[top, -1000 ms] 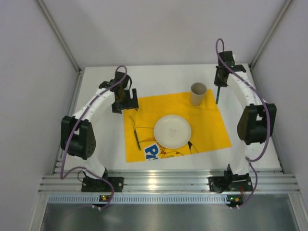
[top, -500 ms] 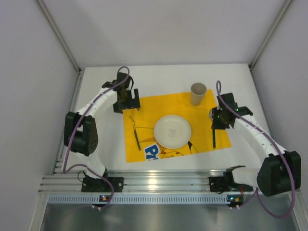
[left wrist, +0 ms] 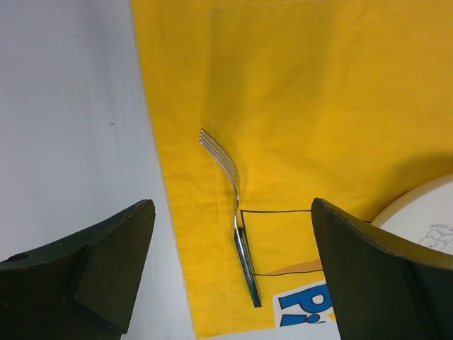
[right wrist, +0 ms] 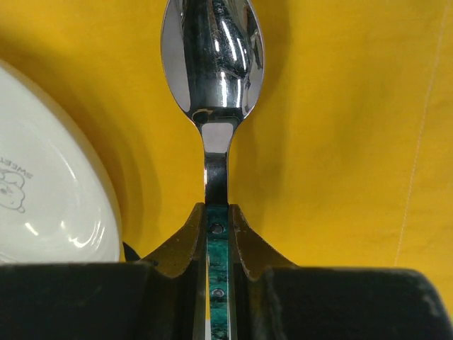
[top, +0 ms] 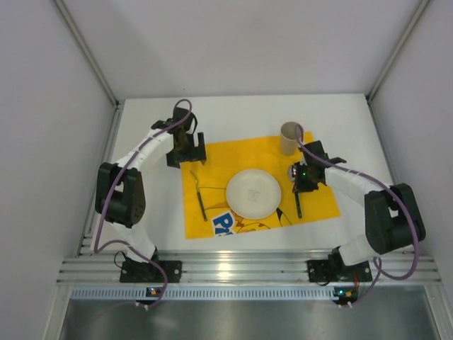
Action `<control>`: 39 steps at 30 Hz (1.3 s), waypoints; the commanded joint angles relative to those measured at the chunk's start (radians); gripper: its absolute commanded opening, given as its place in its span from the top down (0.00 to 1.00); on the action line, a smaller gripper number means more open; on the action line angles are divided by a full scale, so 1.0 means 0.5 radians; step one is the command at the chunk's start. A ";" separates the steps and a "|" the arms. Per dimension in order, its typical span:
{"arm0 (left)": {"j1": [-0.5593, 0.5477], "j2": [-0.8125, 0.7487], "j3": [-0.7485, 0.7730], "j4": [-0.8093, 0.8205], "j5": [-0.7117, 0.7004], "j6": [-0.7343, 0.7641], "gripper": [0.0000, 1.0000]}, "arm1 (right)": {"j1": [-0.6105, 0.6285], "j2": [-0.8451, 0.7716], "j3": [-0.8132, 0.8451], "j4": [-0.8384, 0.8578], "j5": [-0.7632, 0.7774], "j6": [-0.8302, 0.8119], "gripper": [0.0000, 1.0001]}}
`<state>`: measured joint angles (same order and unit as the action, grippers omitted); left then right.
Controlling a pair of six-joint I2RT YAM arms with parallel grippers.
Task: Set the dinner table for one person
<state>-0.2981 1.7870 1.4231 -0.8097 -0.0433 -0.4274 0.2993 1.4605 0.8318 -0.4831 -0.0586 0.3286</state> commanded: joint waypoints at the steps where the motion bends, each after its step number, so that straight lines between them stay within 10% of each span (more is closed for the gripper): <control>1: -0.005 -0.083 0.029 -0.007 -0.048 0.036 0.03 | 0.033 0.088 0.030 0.227 -0.018 -0.050 1.00; 3: -0.008 -0.092 0.028 -0.013 -0.061 0.036 0.02 | 0.037 0.171 0.076 0.218 -0.003 -0.080 0.96; 7: -0.008 -0.083 0.053 -0.019 -0.058 0.014 0.02 | 0.040 0.169 0.220 0.101 0.089 -0.117 0.09; 8: -0.008 -0.083 0.053 -0.010 -0.055 0.011 0.02 | 0.040 0.144 0.250 0.071 0.102 -0.126 0.03; 21: -0.017 -0.190 0.360 0.302 0.145 -0.108 0.02 | 0.184 -0.757 0.638 -0.310 0.439 -0.216 0.00; 29: -0.551 -1.018 -1.104 2.357 -0.649 0.765 0.01 | 0.184 -1.307 0.073 0.080 0.316 -0.108 0.00; 39: -0.536 -0.976 -1.116 2.248 -0.960 0.579 0.02 | 0.184 -1.172 0.113 0.015 0.494 -0.111 0.00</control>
<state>-0.5652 1.2907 0.8505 0.2050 -0.4561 -0.1505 0.3862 0.8574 0.8513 -0.5098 0.1680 0.2768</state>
